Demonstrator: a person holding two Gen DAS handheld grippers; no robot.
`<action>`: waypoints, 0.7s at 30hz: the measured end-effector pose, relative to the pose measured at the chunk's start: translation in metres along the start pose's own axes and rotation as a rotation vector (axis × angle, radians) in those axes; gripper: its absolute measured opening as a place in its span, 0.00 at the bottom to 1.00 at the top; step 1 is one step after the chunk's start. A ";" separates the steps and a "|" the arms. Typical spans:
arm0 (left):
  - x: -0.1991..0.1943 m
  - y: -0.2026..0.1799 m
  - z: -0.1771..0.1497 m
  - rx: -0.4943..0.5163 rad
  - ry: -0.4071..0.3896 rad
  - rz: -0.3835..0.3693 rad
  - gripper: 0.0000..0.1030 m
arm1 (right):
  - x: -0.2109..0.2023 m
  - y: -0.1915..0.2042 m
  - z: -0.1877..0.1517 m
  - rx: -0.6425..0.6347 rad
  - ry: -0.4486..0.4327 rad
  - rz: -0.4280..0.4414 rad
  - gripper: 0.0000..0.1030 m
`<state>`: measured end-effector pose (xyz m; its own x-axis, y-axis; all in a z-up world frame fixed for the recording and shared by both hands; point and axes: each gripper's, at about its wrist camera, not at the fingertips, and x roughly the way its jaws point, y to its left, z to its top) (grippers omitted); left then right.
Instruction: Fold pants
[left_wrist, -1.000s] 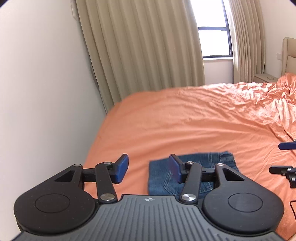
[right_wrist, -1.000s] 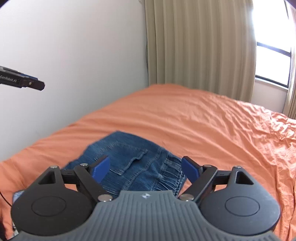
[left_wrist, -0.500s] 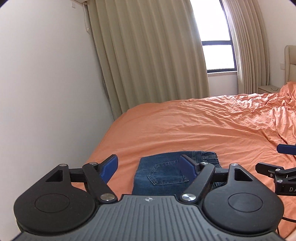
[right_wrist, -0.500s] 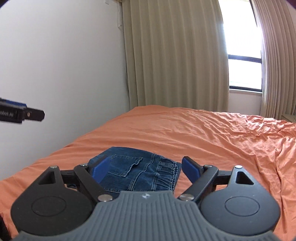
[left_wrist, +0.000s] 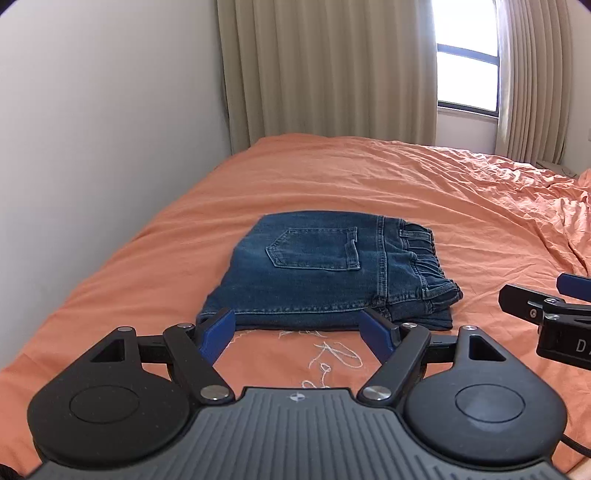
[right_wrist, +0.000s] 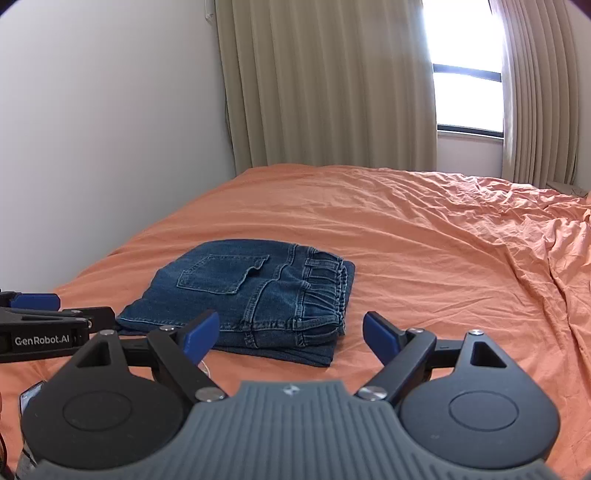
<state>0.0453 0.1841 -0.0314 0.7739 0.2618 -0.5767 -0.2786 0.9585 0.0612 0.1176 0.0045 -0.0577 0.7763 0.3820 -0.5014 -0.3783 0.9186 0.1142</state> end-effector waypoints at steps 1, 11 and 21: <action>0.002 0.001 0.000 -0.005 0.002 -0.003 0.87 | 0.003 -0.001 0.000 0.006 0.005 -0.002 0.79; 0.004 0.002 -0.003 -0.025 0.013 0.003 0.87 | 0.007 0.000 -0.003 -0.002 0.012 -0.007 0.79; 0.001 0.003 0.001 -0.018 0.016 0.012 0.87 | 0.003 -0.004 -0.002 0.013 0.013 0.017 0.79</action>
<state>0.0461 0.1872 -0.0311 0.7612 0.2715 -0.5889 -0.2981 0.9530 0.0540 0.1204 0.0022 -0.0613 0.7630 0.3965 -0.5106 -0.3847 0.9132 0.1343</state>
